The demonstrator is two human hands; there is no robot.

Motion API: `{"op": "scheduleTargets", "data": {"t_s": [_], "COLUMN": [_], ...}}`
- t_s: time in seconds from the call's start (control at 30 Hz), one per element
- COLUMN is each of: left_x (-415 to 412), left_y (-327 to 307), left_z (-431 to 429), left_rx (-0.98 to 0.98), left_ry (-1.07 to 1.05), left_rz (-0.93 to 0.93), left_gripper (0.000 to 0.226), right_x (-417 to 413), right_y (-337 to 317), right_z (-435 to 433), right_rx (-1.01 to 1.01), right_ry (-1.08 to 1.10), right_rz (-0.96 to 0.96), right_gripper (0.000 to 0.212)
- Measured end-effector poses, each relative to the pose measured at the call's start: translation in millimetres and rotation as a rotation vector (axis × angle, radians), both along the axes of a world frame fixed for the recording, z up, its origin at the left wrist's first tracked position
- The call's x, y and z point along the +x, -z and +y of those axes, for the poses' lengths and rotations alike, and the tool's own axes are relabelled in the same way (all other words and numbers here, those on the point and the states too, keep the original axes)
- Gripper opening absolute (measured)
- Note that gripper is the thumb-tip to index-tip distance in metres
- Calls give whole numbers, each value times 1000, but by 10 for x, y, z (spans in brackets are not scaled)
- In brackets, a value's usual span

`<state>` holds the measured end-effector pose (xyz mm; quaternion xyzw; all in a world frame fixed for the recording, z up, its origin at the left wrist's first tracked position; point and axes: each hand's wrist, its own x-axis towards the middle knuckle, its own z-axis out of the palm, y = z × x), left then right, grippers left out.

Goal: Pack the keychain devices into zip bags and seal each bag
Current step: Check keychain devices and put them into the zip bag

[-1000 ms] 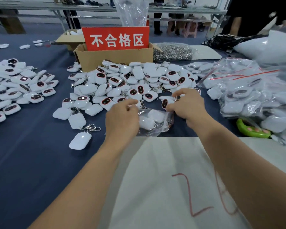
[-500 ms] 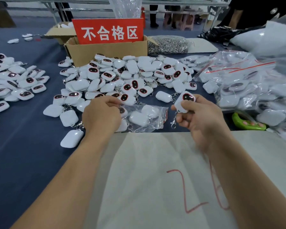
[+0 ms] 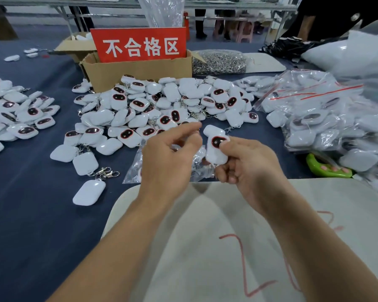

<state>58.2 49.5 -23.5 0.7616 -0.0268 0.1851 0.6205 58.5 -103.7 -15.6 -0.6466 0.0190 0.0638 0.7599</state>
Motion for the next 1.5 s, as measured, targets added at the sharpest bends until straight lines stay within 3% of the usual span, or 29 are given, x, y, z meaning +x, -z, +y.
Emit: {"op": "scheduleTargets", "data": {"t_s": [0.1,0.17,0.27,0.57,0.9,1.03,1.13,1.33,1.5], "left_x": [10,23,29,-26,-15,8,22,11,7], "left_y": [34,42,13,-24,-3,-19,-18,-9,36], "left_z": [-54,-32,-7,-53,-45,-3,8,-16,12], "left_rx": [-40,-63,-101,-66,-1,32,22,47,147], "left_ry": [130,151,155,106,95,43,37,26,-10], "left_rz": [59,54,40,18,-35,-45,-49,-91,-129], "left_gripper": [22,22,22,18,18,31,23,22,23], "right_x": [-6,3,7,-39,-35,-27,-29,-17,-21], "right_y": [28,35,41,0,17,36,40,55,83], "right_z": [30,32,58,4,28,-20,-45,-33,-8], "right_rx": [-100,-111,-112,-197,-247,-214,-214,-309,-532], "right_ry": [-27,-32,-52,-28,-2,-3,36,92,162], "right_rz": [-60,-81,-118,-136,-175,-182,-177,-231,-427], "right_gripper": [36,33,21,18,27,17,7,14,21]}}
